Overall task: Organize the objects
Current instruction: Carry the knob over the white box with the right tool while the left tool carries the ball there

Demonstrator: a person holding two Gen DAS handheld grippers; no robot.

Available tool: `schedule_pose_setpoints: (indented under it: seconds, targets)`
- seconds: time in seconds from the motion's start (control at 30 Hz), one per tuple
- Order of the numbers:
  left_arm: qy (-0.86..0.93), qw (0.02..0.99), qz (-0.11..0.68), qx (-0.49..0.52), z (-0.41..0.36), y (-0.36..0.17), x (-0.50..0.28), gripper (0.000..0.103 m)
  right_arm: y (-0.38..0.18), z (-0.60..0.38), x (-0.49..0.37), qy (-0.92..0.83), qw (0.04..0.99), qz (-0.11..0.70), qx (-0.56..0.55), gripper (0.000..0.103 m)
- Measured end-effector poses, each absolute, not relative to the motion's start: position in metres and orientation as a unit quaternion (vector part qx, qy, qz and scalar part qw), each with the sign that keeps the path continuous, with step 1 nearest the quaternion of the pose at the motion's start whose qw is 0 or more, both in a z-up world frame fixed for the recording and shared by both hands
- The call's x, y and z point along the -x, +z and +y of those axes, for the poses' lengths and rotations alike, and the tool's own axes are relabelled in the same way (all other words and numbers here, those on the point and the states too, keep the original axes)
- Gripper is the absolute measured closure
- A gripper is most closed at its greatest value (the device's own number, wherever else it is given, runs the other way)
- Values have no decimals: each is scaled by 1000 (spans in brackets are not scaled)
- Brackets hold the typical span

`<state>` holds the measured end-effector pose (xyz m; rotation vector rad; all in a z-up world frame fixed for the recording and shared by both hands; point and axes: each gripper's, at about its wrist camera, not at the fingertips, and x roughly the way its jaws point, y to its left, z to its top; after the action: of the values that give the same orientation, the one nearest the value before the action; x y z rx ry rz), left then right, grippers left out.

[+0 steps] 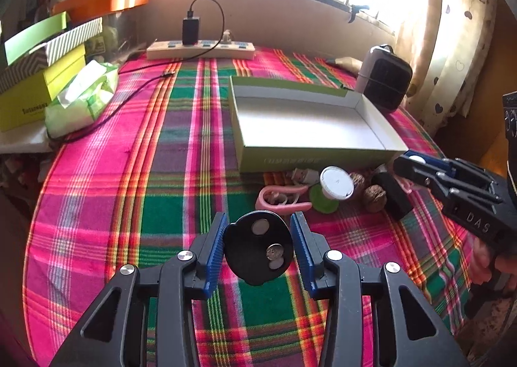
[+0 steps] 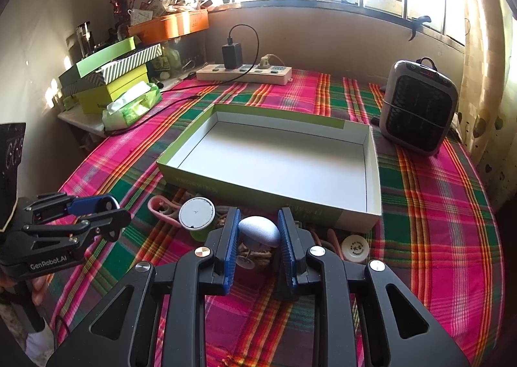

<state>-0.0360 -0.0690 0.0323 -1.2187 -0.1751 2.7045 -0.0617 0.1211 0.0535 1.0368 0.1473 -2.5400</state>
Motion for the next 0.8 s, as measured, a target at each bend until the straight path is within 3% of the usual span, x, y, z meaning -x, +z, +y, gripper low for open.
schedule_pose_setpoints:
  seconds: [0.8]
  targets:
    - [918,119,-40,377,-42,59,93,65,62,119,101,-910,182,64,-367,77]
